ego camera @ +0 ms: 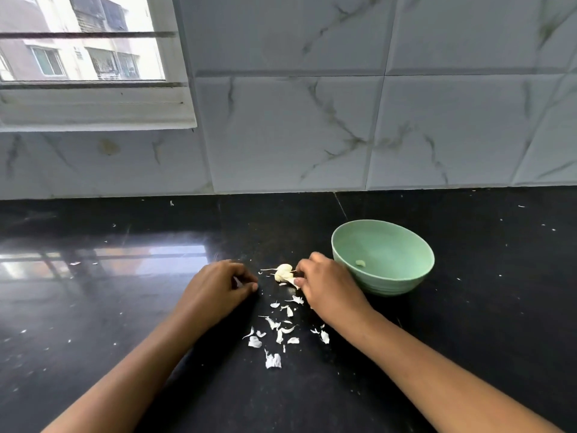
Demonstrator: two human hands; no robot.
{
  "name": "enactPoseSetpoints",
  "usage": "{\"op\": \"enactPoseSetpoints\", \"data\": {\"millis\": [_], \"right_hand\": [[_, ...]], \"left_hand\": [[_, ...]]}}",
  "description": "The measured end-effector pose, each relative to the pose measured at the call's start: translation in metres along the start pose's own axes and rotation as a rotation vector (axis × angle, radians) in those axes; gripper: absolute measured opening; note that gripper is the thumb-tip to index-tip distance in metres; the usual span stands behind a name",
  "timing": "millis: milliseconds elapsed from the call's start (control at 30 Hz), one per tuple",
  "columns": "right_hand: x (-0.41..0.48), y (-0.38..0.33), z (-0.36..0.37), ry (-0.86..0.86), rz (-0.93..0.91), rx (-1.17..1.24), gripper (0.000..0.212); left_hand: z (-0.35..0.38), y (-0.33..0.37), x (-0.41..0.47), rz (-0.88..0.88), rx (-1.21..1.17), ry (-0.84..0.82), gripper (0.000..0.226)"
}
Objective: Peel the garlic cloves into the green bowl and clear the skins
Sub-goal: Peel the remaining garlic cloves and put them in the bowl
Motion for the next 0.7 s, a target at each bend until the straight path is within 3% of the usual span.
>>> {"op": "enactPoseSetpoints", "data": {"millis": [333, 500, 700], "right_hand": [[0.004, 0.002, 0.004, -0.02, 0.035, -0.02, 0.014], [0.003, 0.004, 0.002, -0.006, 0.052, 0.022, 0.008], [0.0, 0.003, 0.001, -0.041, 0.062, -0.016, 0.02]], "left_hand": [[0.02, 0.01, -0.004, 0.253, 0.091, -0.019, 0.029], [0.025, 0.013, -0.004, 0.278, 0.108, -0.021, 0.033], [0.024, 0.015, -0.004, 0.298, 0.084, -0.02, 0.032]]}}
Point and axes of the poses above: each hand's wrist, its own x-axis towards the middle knuckle, its own z-axis out of the palm, y = z × x, the point moved 2 cm from there along x, towards the middle knuckle, and after that the axes turned 13 degrees about -z, right-handed, at the moved point
